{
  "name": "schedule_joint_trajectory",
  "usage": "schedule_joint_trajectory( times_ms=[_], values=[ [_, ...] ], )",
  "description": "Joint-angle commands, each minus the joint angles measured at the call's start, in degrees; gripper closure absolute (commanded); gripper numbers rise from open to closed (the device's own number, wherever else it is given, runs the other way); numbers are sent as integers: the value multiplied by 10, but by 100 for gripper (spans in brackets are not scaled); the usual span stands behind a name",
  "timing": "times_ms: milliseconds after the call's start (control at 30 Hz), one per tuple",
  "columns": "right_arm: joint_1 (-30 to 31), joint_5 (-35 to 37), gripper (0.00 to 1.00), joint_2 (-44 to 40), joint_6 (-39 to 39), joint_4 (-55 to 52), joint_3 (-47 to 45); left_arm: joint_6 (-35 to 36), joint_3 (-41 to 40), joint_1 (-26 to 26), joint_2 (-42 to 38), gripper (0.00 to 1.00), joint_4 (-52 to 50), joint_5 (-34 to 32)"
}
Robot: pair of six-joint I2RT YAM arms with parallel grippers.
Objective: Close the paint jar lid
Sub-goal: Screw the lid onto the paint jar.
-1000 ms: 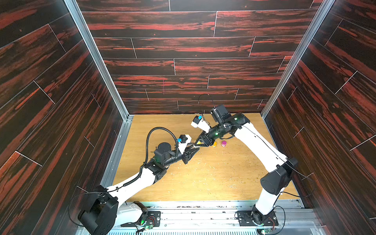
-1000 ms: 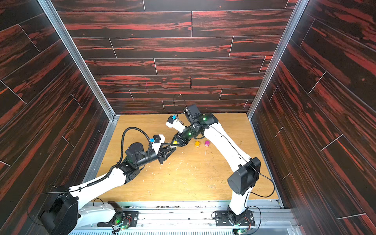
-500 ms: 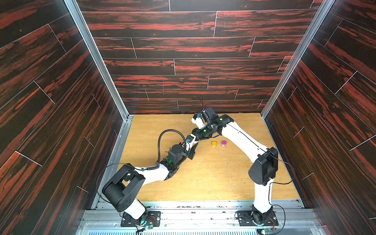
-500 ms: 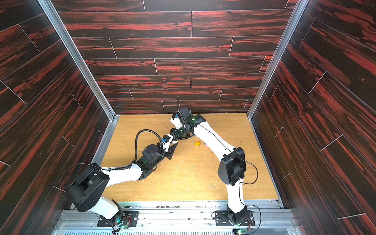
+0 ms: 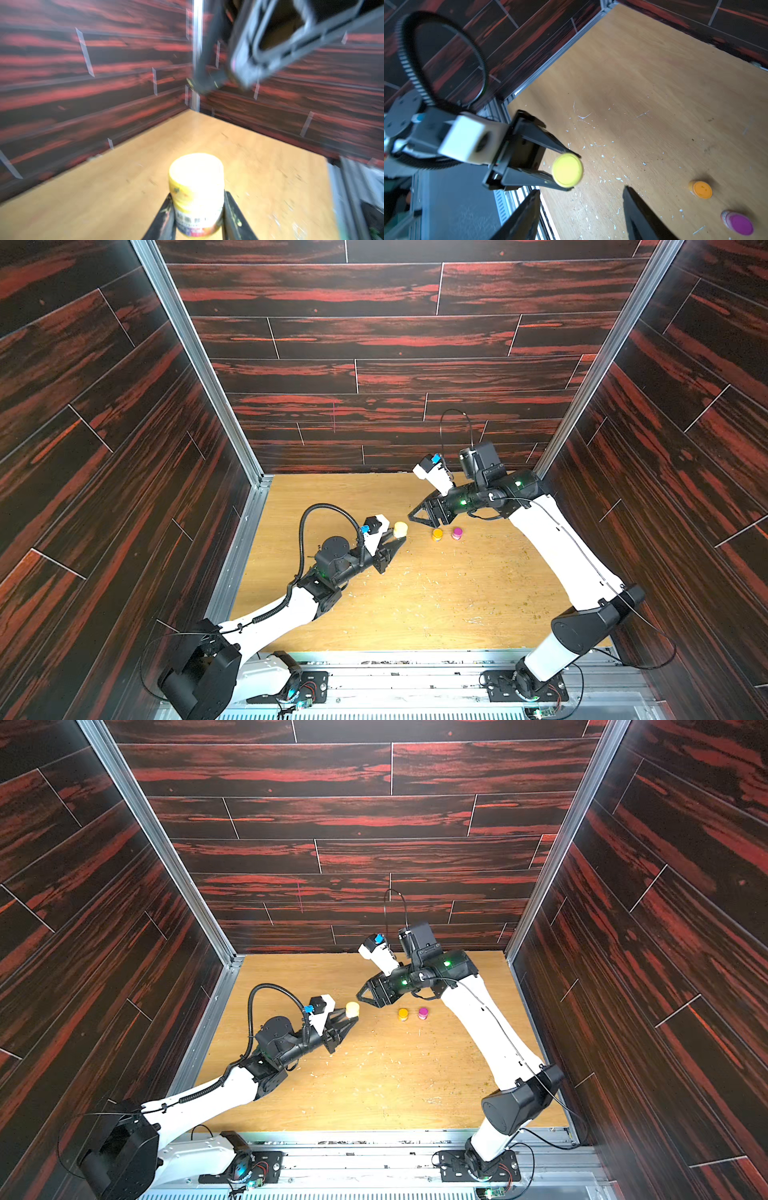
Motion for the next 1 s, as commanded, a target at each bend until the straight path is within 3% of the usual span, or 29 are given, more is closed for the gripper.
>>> schedule_joint_trajectory(
  times_ms=[0, 133, 567, 800, 967],
  values=[
    [2, -50, 34, 28, -65, -55, 12, -11, 24, 1, -8, 80, -39, 54],
    [13, -73, 34, 42, -81, -62, 7, -14, 36, 1, -3, 80, -46, 63],
    [32, -52, 36, 62, -86, -54, -22, -14, 38, 1, 0, 81, -48, 70],
    [39, -44, 45, 68, -79, -51, -33, -11, 38, 2, -1, 81, -50, 68],
    [39, -41, 58, 72, -71, -49, -35, -7, 39, 3, -1, 81, -53, 66]
  ],
)
